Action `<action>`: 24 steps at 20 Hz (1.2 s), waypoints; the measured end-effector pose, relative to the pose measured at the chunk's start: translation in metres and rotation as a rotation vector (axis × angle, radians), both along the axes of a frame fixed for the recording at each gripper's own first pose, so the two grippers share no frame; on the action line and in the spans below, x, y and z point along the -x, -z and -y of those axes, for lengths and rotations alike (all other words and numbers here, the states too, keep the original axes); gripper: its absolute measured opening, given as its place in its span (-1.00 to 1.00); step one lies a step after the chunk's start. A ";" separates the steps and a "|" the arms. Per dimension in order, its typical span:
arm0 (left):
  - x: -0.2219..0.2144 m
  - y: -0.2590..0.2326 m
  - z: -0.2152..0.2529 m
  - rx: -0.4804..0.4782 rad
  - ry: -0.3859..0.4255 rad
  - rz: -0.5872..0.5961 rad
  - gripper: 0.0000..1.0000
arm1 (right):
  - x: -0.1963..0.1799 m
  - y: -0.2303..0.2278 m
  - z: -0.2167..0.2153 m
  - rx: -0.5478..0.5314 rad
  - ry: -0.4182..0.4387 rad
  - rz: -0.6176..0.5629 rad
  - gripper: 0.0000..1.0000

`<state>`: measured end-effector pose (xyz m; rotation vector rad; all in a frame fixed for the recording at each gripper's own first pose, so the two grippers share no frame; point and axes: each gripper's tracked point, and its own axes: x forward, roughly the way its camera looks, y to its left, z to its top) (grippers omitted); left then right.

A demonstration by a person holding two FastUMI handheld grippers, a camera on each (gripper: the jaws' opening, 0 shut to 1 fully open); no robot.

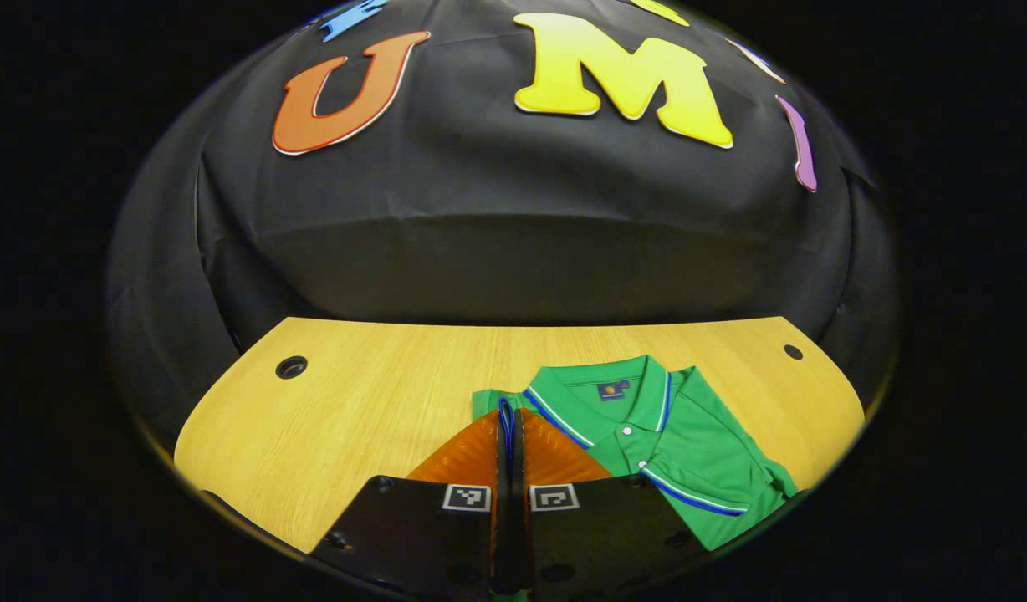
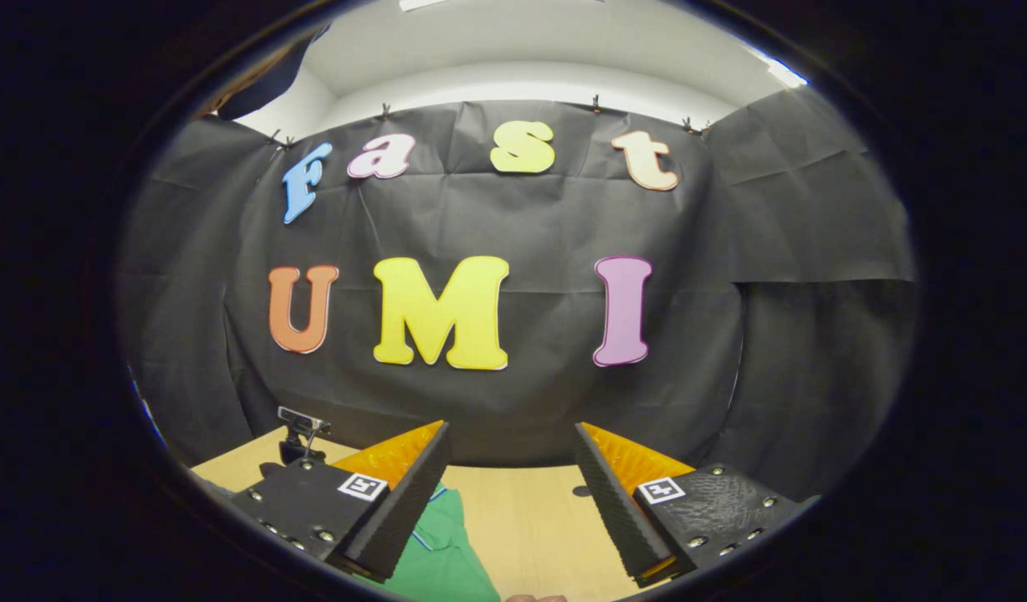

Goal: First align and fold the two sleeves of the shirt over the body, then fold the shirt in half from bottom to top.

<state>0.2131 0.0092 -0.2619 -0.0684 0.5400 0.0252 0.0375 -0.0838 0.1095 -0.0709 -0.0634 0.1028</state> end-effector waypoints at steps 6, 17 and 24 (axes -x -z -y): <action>0.004 -0.001 0.038 0.011 0.055 -0.005 -0.94 | 0.002 0.000 0.009 -0.016 0.011 0.005 0.85; 0.019 0.012 0.077 -0.011 0.187 -0.025 -0.06 | 0.006 0.002 0.023 -0.041 0.027 0.004 0.85; 0.024 0.006 0.079 -0.036 0.197 0.004 0.96 | 0.007 0.007 0.017 -0.032 0.013 -0.005 0.85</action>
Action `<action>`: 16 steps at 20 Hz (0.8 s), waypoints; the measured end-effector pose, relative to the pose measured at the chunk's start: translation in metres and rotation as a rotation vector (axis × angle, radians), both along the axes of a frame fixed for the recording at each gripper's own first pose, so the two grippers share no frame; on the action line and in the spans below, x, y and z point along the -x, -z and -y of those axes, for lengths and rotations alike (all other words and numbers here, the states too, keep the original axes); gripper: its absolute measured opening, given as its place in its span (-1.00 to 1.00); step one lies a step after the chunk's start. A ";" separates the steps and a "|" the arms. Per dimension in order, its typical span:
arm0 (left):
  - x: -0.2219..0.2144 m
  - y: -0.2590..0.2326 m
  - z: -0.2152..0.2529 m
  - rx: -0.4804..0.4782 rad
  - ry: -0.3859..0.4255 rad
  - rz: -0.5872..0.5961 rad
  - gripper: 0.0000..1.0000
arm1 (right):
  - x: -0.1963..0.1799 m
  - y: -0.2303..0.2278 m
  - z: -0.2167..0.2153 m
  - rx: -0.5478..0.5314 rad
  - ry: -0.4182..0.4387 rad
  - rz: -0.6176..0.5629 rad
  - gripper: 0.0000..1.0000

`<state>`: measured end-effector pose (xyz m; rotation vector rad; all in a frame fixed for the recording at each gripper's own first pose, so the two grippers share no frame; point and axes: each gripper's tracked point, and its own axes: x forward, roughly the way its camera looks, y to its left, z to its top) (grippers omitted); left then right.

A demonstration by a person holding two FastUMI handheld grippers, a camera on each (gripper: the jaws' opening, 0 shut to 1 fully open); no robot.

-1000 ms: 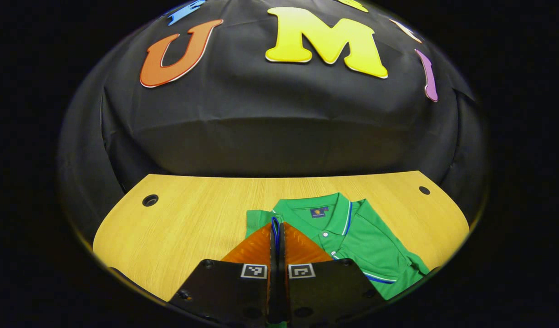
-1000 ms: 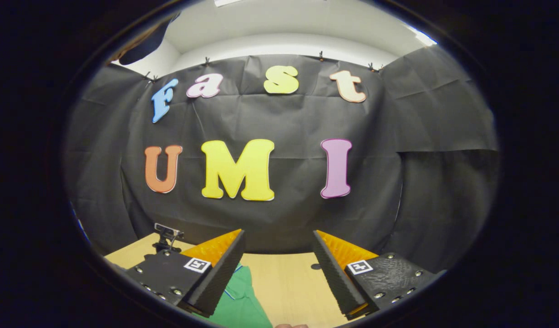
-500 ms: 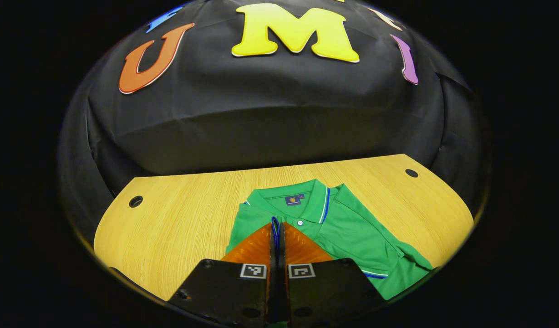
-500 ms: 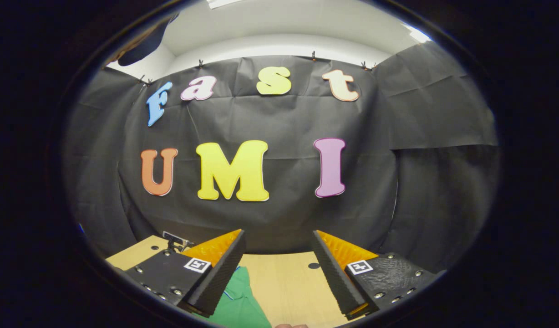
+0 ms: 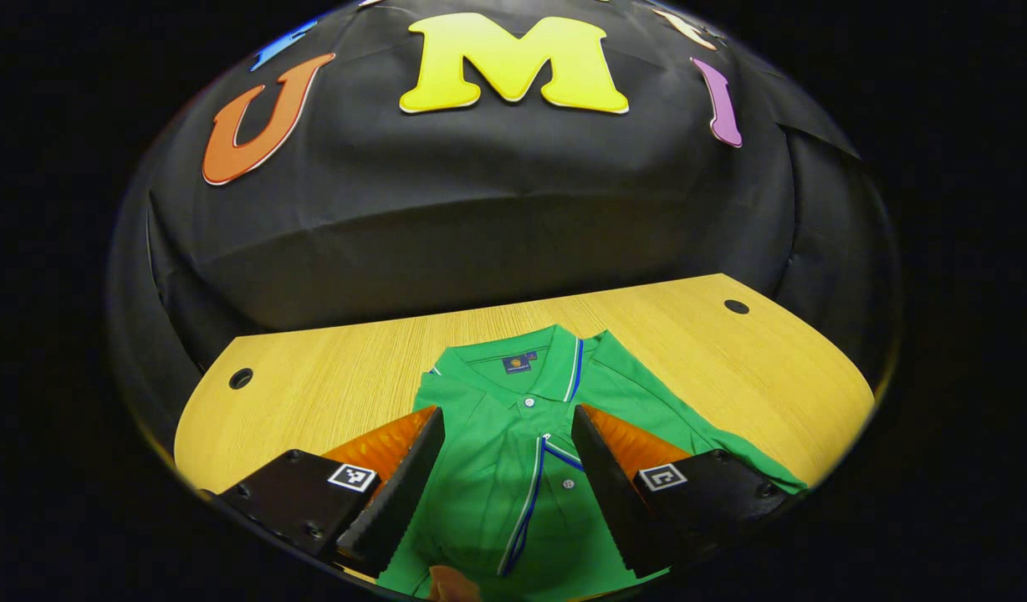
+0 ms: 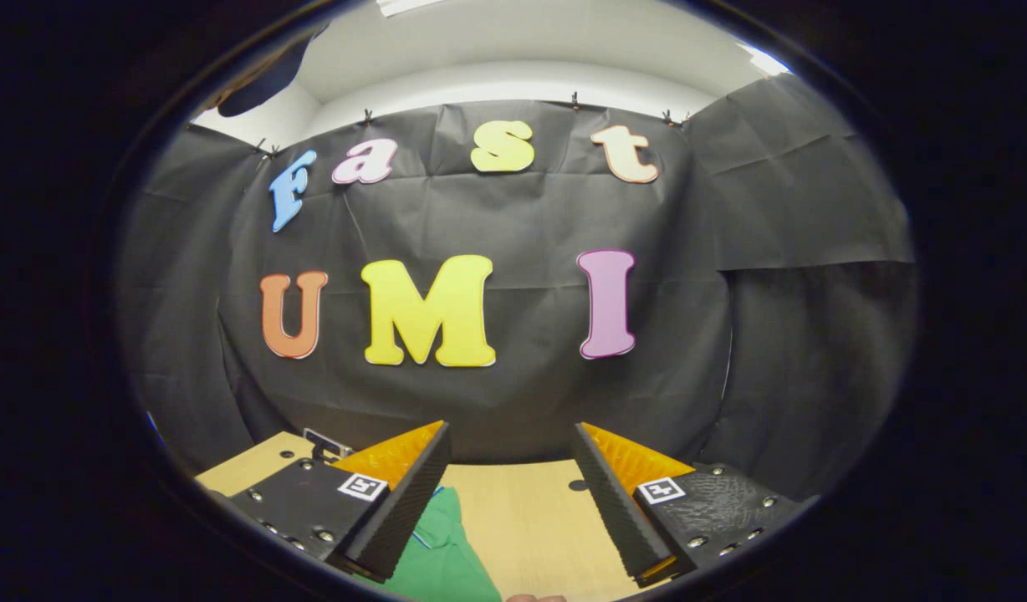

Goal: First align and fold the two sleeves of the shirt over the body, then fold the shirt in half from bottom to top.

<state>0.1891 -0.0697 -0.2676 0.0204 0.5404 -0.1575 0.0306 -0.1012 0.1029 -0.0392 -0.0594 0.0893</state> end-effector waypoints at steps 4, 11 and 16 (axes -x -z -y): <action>0.007 -0.014 0.007 0.055 0.026 0.022 0.96 | 0.001 0.003 -0.007 0.007 -0.016 -0.010 0.85; 0.036 -0.083 -0.027 0.051 -0.011 0.165 0.96 | 0.003 0.003 -0.028 0.028 -0.077 0.008 0.89; 0.093 -0.174 -0.054 0.037 -0.088 0.350 0.94 | -0.007 0.008 -0.046 0.023 -0.182 0.014 0.85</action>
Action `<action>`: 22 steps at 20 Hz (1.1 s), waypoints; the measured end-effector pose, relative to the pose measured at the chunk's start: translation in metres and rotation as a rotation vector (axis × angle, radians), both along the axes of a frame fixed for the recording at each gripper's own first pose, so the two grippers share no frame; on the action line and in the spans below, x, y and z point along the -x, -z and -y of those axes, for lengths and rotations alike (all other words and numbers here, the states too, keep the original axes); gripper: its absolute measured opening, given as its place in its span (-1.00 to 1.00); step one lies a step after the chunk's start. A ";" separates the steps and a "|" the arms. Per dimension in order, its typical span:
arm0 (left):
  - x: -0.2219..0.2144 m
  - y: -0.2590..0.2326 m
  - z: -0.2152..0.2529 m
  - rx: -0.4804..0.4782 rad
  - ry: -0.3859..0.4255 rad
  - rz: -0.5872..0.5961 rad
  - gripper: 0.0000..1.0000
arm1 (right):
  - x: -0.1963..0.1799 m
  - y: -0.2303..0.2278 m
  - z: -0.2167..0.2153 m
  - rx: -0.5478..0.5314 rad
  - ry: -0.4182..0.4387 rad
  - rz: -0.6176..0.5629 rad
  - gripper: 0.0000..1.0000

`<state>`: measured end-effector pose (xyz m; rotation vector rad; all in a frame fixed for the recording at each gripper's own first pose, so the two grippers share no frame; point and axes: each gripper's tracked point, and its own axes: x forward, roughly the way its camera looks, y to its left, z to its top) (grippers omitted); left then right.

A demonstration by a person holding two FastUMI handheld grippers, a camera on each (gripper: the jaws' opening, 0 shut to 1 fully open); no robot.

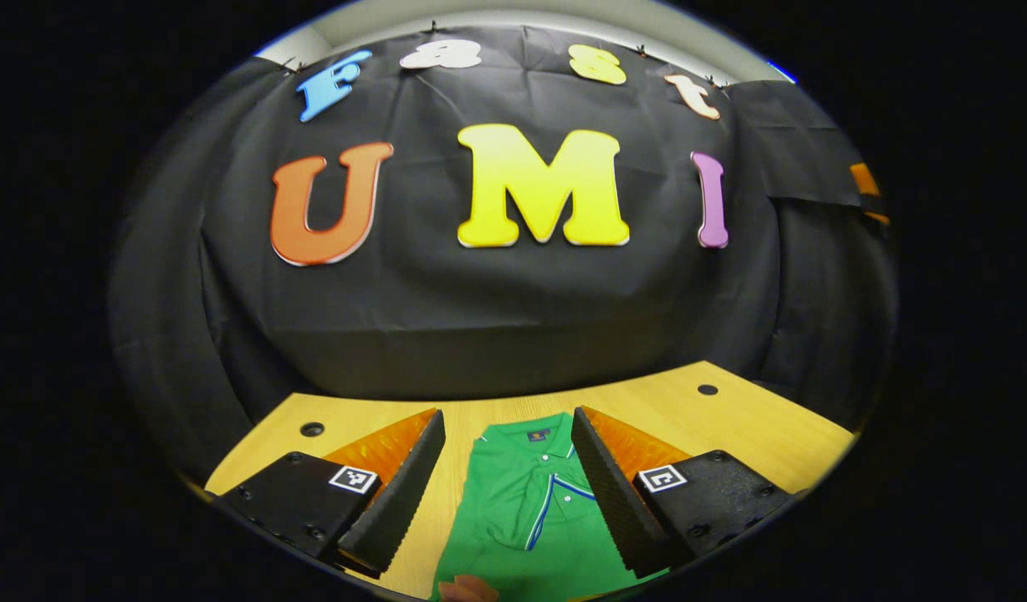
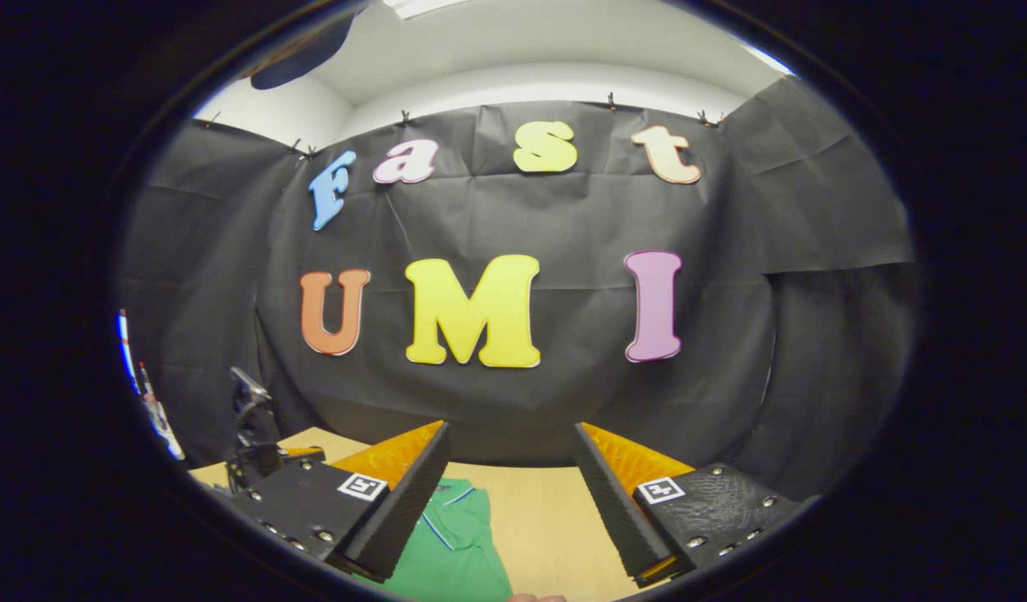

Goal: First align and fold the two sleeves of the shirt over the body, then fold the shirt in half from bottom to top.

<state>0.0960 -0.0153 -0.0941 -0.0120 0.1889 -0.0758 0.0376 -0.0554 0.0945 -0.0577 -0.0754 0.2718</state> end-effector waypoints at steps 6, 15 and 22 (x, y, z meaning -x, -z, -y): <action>0.085 -0.072 -0.005 -0.018 -0.027 0.109 0.93 | 0.019 0.016 -0.012 -0.025 -0.046 -0.013 0.86; 0.178 -0.059 -0.013 -0.002 0.024 0.073 0.93 | 0.105 0.070 -0.015 0.008 0.023 -0.062 0.86; 0.255 0.075 -0.033 0.062 -0.035 -0.278 0.95 | 0.139 0.197 0.005 0.090 0.066 -0.290 0.86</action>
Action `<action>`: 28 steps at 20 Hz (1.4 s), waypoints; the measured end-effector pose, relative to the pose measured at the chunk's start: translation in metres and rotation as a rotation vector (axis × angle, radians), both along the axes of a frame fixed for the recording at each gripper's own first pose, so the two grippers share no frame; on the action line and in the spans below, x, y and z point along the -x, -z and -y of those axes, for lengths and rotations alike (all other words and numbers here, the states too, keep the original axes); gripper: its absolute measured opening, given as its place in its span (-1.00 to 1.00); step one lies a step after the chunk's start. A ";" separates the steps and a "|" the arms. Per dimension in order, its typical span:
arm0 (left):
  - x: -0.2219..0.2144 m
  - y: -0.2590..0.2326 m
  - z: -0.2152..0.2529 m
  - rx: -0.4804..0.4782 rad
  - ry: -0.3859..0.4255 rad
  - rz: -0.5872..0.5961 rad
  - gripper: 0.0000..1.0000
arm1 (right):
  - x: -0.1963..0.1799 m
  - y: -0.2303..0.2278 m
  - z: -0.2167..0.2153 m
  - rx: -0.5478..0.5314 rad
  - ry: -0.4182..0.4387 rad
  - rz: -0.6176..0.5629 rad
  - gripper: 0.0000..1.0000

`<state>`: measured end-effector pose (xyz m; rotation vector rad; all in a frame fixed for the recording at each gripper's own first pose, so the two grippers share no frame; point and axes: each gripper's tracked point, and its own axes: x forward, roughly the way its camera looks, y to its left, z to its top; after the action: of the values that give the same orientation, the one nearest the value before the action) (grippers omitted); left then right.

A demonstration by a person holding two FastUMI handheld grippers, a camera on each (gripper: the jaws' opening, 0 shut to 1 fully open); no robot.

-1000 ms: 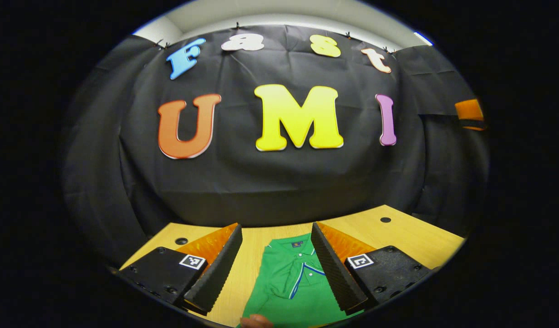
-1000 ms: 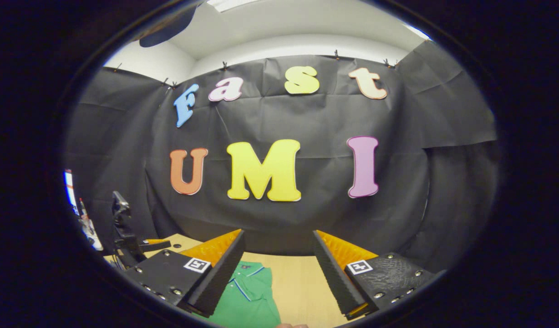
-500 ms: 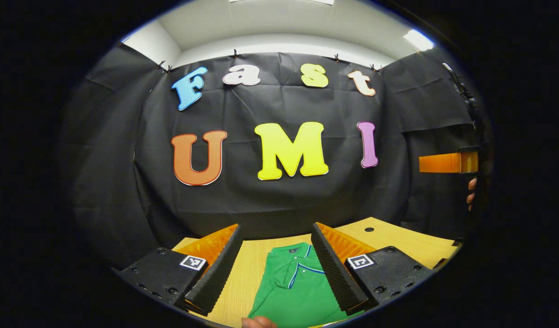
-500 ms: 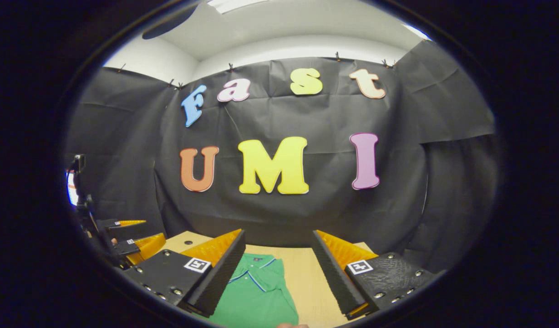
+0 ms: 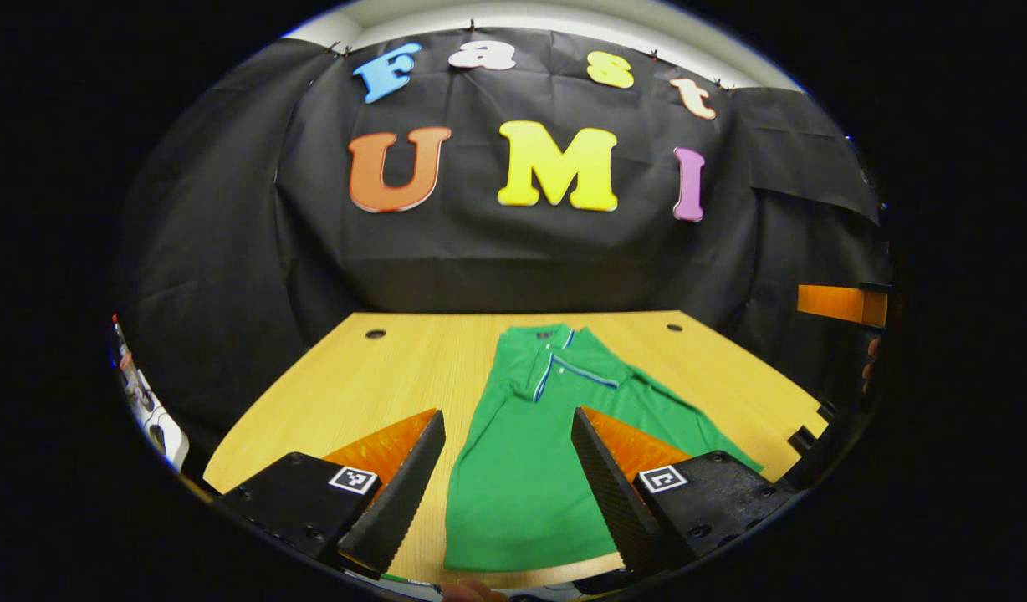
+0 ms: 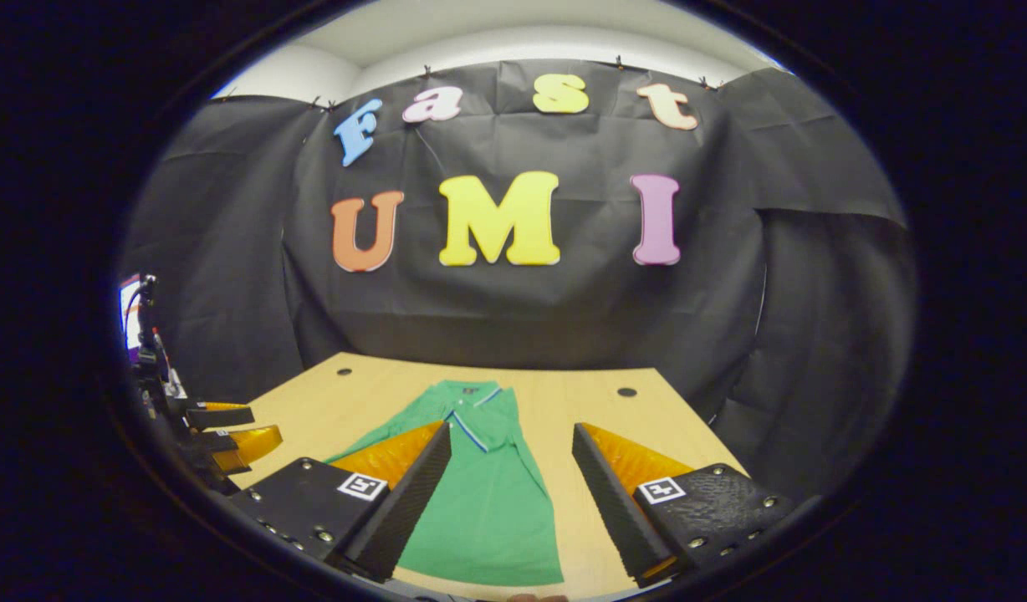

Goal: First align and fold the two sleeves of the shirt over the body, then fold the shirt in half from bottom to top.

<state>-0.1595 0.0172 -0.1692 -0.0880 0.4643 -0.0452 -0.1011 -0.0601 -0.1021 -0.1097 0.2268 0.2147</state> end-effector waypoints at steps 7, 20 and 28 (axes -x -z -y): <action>0.047 0.092 -0.015 -0.010 -0.037 -0.240 0.96 | 0.024 0.138 0.036 0.068 0.053 -0.296 0.87; 0.067 0.146 -0.024 -0.036 -0.082 -0.437 0.94 | 0.038 0.244 0.055 0.110 0.131 -0.598 0.87; 0.060 0.150 -0.008 0.020 -0.100 -0.441 0.00 | 0.031 0.246 0.026 0.009 0.108 -0.663 -0.45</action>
<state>-0.2191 0.0253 -0.3192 -0.1414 0.8993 0.0698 -0.1320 -0.0859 -0.3479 -0.0309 0.8919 0.1369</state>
